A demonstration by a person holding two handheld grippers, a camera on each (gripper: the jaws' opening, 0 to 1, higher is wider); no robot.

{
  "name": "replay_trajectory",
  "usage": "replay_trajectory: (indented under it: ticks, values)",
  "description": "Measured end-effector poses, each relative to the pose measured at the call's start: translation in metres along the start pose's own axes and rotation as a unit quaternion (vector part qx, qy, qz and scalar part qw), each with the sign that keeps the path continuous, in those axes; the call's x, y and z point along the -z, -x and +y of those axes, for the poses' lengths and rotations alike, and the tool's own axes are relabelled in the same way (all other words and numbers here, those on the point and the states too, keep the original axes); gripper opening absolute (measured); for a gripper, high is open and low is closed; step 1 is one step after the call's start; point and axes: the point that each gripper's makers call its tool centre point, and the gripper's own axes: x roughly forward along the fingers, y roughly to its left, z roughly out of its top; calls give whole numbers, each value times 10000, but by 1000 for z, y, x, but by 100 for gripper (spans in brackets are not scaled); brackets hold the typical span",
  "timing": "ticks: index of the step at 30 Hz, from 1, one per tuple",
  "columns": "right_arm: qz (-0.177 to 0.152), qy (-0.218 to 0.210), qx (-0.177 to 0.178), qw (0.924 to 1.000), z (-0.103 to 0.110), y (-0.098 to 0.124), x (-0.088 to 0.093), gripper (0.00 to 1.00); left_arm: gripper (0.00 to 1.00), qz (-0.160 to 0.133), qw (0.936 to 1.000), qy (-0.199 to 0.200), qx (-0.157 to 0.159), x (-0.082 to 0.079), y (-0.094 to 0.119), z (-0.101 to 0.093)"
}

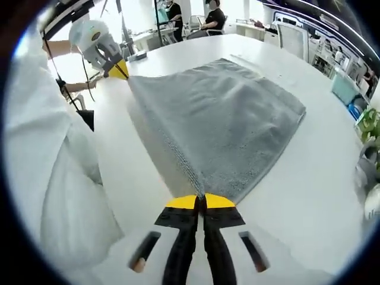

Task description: Fold the towel on the table until its edges align and the towel forms a compact rectangular stack.

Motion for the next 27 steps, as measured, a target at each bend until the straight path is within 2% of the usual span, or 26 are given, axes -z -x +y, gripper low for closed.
replay_trajectory:
  ticks: [16,21,27]
  values:
    - [121,115,-235,9996,22,42,-7,0,0,-195,9997,129,4,-23,37,-3]
    - [-30,69,-156,9999,8,51,-26,0,0,-265,9995,171,-71,-30,40,14]
    - [-156,360,88,9992,-17,58,-55,0,0,-335,9991,104,-245,-41,45,42]
